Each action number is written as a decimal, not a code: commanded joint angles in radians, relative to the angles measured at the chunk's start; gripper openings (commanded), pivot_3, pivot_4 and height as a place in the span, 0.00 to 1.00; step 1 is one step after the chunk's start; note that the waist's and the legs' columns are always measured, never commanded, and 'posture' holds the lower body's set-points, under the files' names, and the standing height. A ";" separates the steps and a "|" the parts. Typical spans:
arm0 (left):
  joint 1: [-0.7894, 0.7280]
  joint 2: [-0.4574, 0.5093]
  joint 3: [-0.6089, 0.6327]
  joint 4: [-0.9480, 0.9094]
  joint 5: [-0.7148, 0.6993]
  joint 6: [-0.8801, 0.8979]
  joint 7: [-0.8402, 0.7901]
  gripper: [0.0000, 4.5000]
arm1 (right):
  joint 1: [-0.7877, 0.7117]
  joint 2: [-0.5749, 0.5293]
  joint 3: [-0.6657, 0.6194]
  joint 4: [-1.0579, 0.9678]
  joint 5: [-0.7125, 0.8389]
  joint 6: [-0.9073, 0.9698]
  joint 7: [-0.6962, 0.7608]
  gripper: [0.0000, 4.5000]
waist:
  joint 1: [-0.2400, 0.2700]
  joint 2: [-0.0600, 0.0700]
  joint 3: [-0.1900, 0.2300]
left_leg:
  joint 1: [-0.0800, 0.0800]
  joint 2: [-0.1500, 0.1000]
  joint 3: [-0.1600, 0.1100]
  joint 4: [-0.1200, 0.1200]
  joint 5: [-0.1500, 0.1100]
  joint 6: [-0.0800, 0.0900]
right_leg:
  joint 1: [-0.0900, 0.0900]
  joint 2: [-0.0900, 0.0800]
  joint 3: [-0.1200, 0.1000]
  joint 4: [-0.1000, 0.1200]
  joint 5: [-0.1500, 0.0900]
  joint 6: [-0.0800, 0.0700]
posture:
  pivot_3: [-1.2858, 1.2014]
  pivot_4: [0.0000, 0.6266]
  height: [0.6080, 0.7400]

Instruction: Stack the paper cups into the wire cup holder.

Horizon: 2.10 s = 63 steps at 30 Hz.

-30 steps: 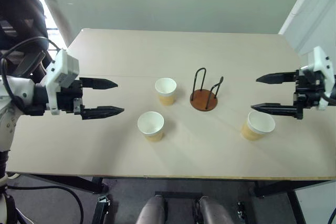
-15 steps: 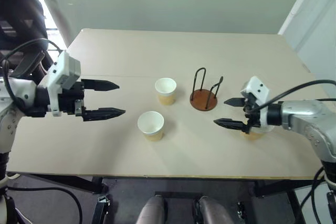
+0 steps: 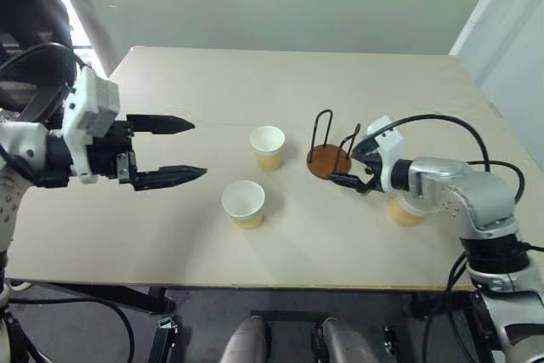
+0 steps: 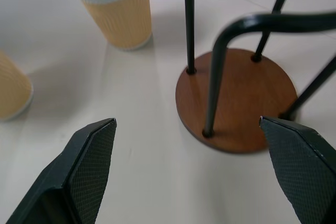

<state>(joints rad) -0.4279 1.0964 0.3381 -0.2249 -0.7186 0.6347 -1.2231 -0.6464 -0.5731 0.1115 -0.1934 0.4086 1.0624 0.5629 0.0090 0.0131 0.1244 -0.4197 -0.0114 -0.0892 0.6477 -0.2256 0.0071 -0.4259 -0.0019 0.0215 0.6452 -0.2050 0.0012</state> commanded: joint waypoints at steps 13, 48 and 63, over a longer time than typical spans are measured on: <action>0.036 -0.020 0.084 -0.040 -0.015 -0.074 0.037 1.00 | -0.067 0.091 0.007 0.099 -0.091 -0.143 -0.030 0.72 | 0.000 0.000 0.000 | 0.000 0.000 0.000 0.000 0.000 -0.001 | -0.001 0.000 0.000 0.000 0.000 -0.001 | 0.52 0.24 1.00; -0.010 0.003 0.022 -0.002 -0.006 -0.072 -0.007 1.00 | 0.220 -0.271 0.066 -0.286 0.078 -0.374 0.619 0.01 | 0.000 -0.004 0.000 | 0.000 0.006 0.000 -0.001 0.002 -0.010 | 0.000 0.007 0.002 -0.001 -0.003 -0.006 | 0.52 0.24 1.00; -0.015 0.007 0.012 0.011 0.013 -0.079 -0.018 1.00 | 0.215 -0.261 0.121 -0.269 0.016 -0.386 0.589 0.06 | -0.002 -0.004 0.000 | 0.000 0.010 -0.001 0.000 0.004 -0.009 | 0.000 0.014 0.005 -0.001 -0.002 -0.012 | 0.52 0.24 1.00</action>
<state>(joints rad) -0.4266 1.0857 0.3390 -0.2111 -0.7105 0.5695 -1.2381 -0.4135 -0.8339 0.2278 -0.4533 0.4265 0.6710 1.1554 0.0075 0.0088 0.1246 -0.4194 -0.0012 -0.0904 0.6475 -0.2220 -0.0015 -0.4255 0.0122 0.0266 0.6445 -0.2073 -0.0105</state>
